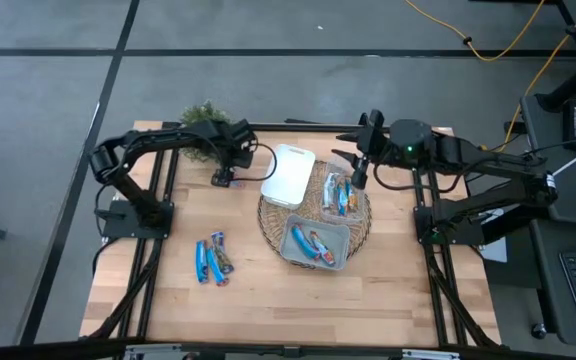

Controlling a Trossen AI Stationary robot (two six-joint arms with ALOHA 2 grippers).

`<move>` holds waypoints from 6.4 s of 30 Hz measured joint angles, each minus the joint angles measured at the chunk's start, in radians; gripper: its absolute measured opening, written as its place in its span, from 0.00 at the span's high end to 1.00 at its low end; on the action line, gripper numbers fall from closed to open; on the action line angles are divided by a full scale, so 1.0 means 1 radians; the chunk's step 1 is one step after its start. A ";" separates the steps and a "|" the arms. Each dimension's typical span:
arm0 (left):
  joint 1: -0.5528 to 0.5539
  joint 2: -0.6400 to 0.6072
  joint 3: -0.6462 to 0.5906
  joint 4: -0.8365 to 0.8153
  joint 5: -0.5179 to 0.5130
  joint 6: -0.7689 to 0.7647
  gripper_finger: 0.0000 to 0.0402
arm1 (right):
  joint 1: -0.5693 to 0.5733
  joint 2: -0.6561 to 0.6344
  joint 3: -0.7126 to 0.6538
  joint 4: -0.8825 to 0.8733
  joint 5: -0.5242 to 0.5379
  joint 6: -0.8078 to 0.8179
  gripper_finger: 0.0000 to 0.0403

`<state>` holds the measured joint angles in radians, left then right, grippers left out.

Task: Pick and place Granola Bars by type
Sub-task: Put the top red granola bar into the gray bin, then put the right blue granola bar into the white bin

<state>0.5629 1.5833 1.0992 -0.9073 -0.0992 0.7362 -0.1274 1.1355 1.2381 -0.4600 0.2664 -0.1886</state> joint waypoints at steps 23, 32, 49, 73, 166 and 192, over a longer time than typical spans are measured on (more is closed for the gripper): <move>-0.005 0.215 0.000 0.016 0.032 0.004 0.35 | -0.074 0.000 0.000 -0.025 -0.138 -0.026 0.60; -0.032 0.215 0.000 0.014 0.005 -0.049 0.59 | -0.074 0.000 0.000 -0.025 -0.138 -0.026 0.60; -0.109 -0.008 0.104 -0.055 -0.026 -0.206 0.99 | -0.074 0.000 0.000 -0.025 -0.138 -0.026 0.60; -0.296 -0.389 0.374 0.003 -0.007 -0.488 1.00 | -0.075 0.000 0.000 -0.052 -0.136 0.037 0.60; -0.994 -0.101 0.118 -0.211 0.006 -0.566 0.53 | -0.073 0.000 0.000 -0.201 -0.269 0.109 0.60; -1.000 -0.086 -0.185 0.062 0.039 -0.566 0.47 | -0.073 0.000 0.000 -0.224 -0.296 0.102 0.60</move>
<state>-0.4366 1.4971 0.9142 -0.8454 -0.0597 0.1699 -0.2005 1.1358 1.2377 -0.6842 -0.0296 -0.0868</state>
